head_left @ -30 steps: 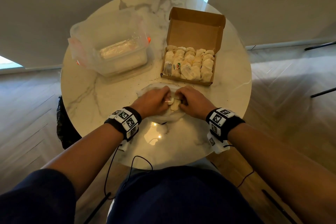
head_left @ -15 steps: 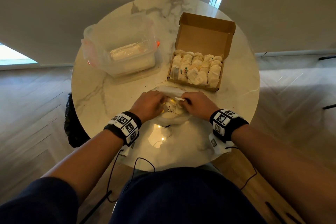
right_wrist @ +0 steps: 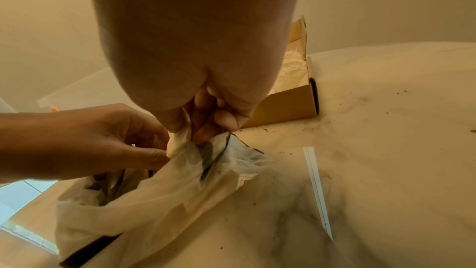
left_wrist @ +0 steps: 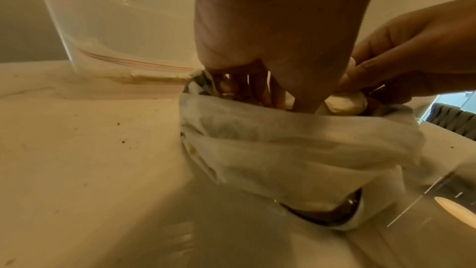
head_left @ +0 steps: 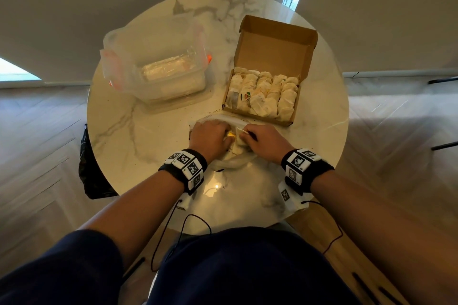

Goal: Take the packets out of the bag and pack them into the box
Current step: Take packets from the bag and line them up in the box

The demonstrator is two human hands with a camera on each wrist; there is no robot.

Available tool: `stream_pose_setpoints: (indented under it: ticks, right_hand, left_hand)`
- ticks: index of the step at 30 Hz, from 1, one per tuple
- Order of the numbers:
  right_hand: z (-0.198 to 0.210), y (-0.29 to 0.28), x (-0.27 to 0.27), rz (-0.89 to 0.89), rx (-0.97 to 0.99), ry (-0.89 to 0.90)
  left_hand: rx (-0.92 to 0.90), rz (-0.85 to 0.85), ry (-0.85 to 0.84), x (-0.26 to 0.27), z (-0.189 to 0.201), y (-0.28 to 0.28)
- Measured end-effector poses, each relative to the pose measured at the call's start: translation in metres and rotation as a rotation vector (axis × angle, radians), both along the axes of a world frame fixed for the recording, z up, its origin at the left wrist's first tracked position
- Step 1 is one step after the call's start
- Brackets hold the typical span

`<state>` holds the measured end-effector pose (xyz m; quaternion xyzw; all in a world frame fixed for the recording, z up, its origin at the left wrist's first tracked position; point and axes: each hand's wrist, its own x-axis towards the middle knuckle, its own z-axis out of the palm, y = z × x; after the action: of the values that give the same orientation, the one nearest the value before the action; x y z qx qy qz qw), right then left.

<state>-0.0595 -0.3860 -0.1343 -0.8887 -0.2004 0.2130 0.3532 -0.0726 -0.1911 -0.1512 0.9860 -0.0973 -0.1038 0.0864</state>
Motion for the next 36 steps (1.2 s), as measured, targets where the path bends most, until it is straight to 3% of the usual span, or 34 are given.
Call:
stream_pose_setpoints:
  ticks: [16,29,36]
  right_hand:
    - [0.000,-0.005,0.000,0.021,0.013,-0.010]
    - [-0.006,-0.008,-0.001,0.024,-0.016,0.004]
    - [-0.008,-0.009,0.001,0.027,-0.027,0.013]
  left_hand:
    - [-0.028,0.112,0.034,0.000,-0.002,-0.004]
    - [0.097,0.118,0.041,0.005,0.006,-0.005]
    - [-0.047,0.082,0.152,0.003,0.015,0.006]
